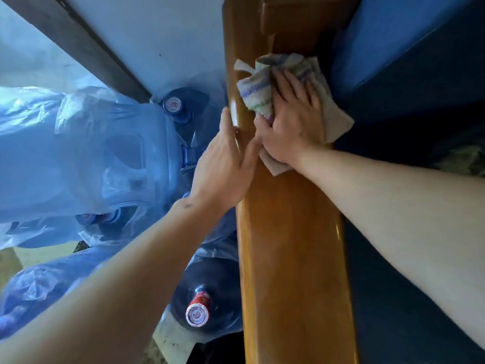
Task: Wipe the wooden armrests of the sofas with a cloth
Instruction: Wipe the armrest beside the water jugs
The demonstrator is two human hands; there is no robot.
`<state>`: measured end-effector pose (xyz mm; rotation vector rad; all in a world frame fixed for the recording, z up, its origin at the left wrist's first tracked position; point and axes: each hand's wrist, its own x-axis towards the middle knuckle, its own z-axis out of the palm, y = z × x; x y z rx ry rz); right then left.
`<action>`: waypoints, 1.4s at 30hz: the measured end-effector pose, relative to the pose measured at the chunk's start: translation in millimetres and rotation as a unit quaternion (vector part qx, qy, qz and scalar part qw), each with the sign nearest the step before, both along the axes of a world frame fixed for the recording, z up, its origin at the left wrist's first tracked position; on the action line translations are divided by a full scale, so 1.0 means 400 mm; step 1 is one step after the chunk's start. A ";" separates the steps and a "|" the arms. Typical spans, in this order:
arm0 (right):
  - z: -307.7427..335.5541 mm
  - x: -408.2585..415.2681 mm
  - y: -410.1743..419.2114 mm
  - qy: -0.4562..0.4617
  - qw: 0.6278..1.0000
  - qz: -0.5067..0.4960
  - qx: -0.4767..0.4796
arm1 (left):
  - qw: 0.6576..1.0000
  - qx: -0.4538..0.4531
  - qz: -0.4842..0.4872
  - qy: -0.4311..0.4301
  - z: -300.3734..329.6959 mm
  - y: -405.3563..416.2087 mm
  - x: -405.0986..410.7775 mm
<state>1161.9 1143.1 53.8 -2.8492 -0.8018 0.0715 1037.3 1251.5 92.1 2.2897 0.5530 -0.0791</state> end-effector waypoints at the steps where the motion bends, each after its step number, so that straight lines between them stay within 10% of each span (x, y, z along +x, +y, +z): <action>1: -0.001 0.010 0.006 0.000 1.000 -0.008 0.002 | 0.999 0.015 -0.034 0.010 -0.001 -0.022 -0.040; 8: 0.017 -0.107 -0.051 0.023 0.999 -0.021 -0.016 | 0.996 -0.073 0.008 0.050 0.023 -0.210 -0.399; 26: 0.067 -1.200 -0.490 0.151 0.980 -0.123 0.029 | 0.967 -0.188 -0.033 0.167 0.113 -0.477 -0.984; 28: 0.132 -1.213 -0.509 0.257 0.906 -0.242 0.235 | 0.954 -0.223 0.021 0.198 0.134 -0.508 -1.013; 31: 0.289 -1.132 -0.607 0.403 0.634 -0.490 0.441 | 0.888 -0.327 0.156 0.284 0.188 -0.593 -0.982; 34: 0.461 -1.067 -0.780 0.420 0.388 -0.537 0.621 | 0.764 -0.491 0.227 0.351 0.281 -0.724 -0.895; 38: 0.652 -1.056 -1.014 0.335 0.253 -0.487 0.766 | 0.647 -0.678 0.184 0.295 0.422 -0.910 -0.768; 42: 0.775 -1.073 -1.252 0.254 0.186 -0.433 0.845 | 0.641 -0.732 0.029 0.229 0.579 -1.126 -0.673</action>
